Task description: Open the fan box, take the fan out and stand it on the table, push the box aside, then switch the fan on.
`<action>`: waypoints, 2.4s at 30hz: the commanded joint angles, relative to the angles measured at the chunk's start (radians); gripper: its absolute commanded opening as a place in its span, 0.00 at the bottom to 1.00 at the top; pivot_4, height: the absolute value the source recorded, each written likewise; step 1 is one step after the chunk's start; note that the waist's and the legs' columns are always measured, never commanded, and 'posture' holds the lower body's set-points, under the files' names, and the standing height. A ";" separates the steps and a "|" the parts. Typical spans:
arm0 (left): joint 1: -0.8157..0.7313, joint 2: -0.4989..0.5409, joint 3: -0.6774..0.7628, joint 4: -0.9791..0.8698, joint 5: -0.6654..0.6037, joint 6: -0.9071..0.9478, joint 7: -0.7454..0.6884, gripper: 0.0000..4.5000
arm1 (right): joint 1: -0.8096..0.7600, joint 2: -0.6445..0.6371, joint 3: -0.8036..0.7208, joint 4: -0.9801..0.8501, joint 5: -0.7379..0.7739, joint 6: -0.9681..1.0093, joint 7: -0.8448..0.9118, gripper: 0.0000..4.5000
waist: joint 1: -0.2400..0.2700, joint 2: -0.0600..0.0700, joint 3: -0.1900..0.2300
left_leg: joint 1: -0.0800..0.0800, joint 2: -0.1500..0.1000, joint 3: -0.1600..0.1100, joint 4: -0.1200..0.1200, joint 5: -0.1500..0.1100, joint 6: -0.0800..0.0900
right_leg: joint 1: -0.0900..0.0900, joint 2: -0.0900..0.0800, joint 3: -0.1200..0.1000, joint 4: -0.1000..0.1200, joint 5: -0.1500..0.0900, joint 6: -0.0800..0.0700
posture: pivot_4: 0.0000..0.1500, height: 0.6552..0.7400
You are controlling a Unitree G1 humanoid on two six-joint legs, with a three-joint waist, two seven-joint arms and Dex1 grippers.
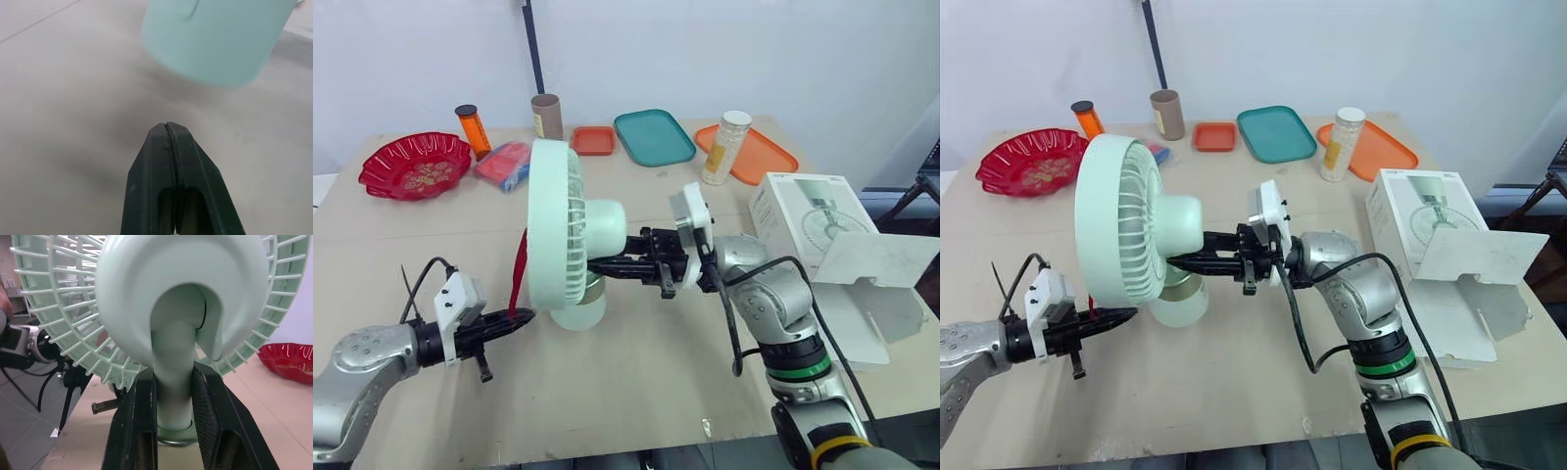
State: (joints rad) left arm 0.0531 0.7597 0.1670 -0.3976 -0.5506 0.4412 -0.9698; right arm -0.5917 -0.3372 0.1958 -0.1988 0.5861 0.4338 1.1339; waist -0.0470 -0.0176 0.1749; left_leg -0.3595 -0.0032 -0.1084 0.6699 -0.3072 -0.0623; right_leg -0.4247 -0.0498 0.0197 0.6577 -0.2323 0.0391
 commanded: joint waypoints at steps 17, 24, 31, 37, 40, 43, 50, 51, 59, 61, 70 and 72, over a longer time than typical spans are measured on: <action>-0.066 -0.007 -0.065 0.031 0.005 -0.019 -0.034 0.01 | 0.031 -0.011 0.009 -0.077 0.014 -0.032 0.006 0.10 | -0.001 0.000 0.000 | 0.000 0.000 0.000 0.000 0.000 0.000 | 0.000 0.000 0.000 0.000 0.000 0.000 | 1.00 0.83; -0.071 0.001 -0.046 0.025 -0.014 -0.006 -0.030 0.01 | 0.034 -0.016 0.013 -0.075 0.013 -0.033 0.012 0.10 | 0.000 0.000 0.000 | 0.000 0.000 0.000 0.000 0.000 0.000 | 0.000 0.000 0.000 0.000 0.000 0.000 | 1.00 0.83; -0.077 0.002 -0.045 0.025 -0.019 -0.003 -0.025 0.01 | 0.035 -0.014 0.016 -0.078 0.016 -0.030 0.007 0.10 | 0.000 0.000 0.000 | 0.000 0.000 0.000 0.000 0.000 0.000 | 0.000 0.000 0.000 0.000 0.000 0.000 | 1.00 0.83; -0.081 0.001 -0.051 0.020 -0.027 0.003 -0.027 0.01 | 0.038 -0.016 0.018 -0.072 0.011 -0.036 0.010 0.10 | 0.000 0.000 0.000 | 0.000 0.000 0.000 0.000 0.000 0.000 | 0.000 0.000 0.000 0.000 0.000 0.000 | 1.00 0.83; -0.090 0.002 -0.059 0.025 -0.026 0.002 -0.033 0.01 | 0.039 -0.015 0.020 -0.073 0.009 -0.036 0.009 0.10 | 0.000 0.000 0.000 | 0.000 0.000 0.000 0.000 0.000 0.000 | 0.000 0.000 0.000 0.000 0.000 0.000 | 1.00 0.83; -0.104 -0.002 -0.067 0.031 -0.027 0.002 -0.035 0.01 | 0.041 -0.015 0.024 -0.073 0.006 -0.039 0.008 0.10 | 0.000 0.000 0.000 | 0.000 0.000 0.000 0.000 0.000 0.000 | 0.000 0.000 0.000 0.000 0.000 0.000 | 1.00 0.83; -0.124 -0.001 -0.071 0.021 -0.045 0.017 -0.043 0.01 | 0.046 -0.016 0.030 -0.075 -0.001 -0.044 0.007 0.10 | 0.000 0.000 0.000 | 0.000 0.000 0.000 0.000 0.000 0.000 | 0.000 0.000 0.000 0.000 0.000 0.000 | 1.00 0.83; -0.123 0.001 -0.068 0.017 -0.047 0.021 -0.045 0.01 | 0.046 -0.016 0.030 -0.074 -0.002 -0.044 0.007 0.10 | 0.000 0.000 0.000 | 0.000 0.000 0.000 0.000 0.000 0.000 | 0.000 0.000 0.000 0.000 0.000 0.000 | 1.00 0.83; -0.106 0.014 -0.041 -0.013 -0.072 0.049 -0.043 0.01 | 0.045 -0.011 0.032 -0.056 -0.020 -0.057 0.011 0.10 | 0.000 0.000 0.000 | 0.000 0.000 0.000 0.000 0.000 0.000 | 0.000 0.000 0.000 0.000 0.000 0.000 | 1.00 0.83; -0.100 0.015 -0.038 -0.019 -0.074 0.052 -0.043 0.01 | 0.046 -0.010 0.032 -0.055 -0.022 -0.057 0.011 0.10 | 0.000 0.000 0.000 | 0.000 0.000 0.000 0.000 0.000 0.000 | 0.000 0.000 0.000 0.000 0.000 0.000 | 1.00 0.83; -0.108 0.017 -0.007 -0.013 -0.084 0.073 -0.019 0.01 | 0.033 -0.008 0.004 -0.055 0.001 -0.029 0.005 0.10 | 0.000 0.000 0.000 | 0.000 0.000 0.000 0.000 0.000 0.000 | 0.000 0.000 0.000 0.000 0.000 0.000 | 1.00 0.83; -0.124 0.017 0.000 0.002 -0.083 0.076 -0.014 0.01 | 0.032 -0.011 0.001 -0.059 0.006 -0.026 0.007 0.10 | 0.000 0.000 0.000 | 0.000 0.000 0.000 0.000 0.000 0.000 | 0.000 0.000 0.000 0.000 0.000 0.000 | 1.00 0.83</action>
State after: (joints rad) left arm -0.0565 0.7648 0.1312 -0.3945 -0.6195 0.5201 -0.9883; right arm -0.5357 -0.3548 0.2318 -0.2121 0.5463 0.4174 1.1349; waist -0.0472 -0.0176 0.1750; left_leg -0.3594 -0.0031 -0.1084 0.6702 -0.3072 -0.0624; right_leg -0.4248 -0.0496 0.0198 0.6579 -0.2323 0.0392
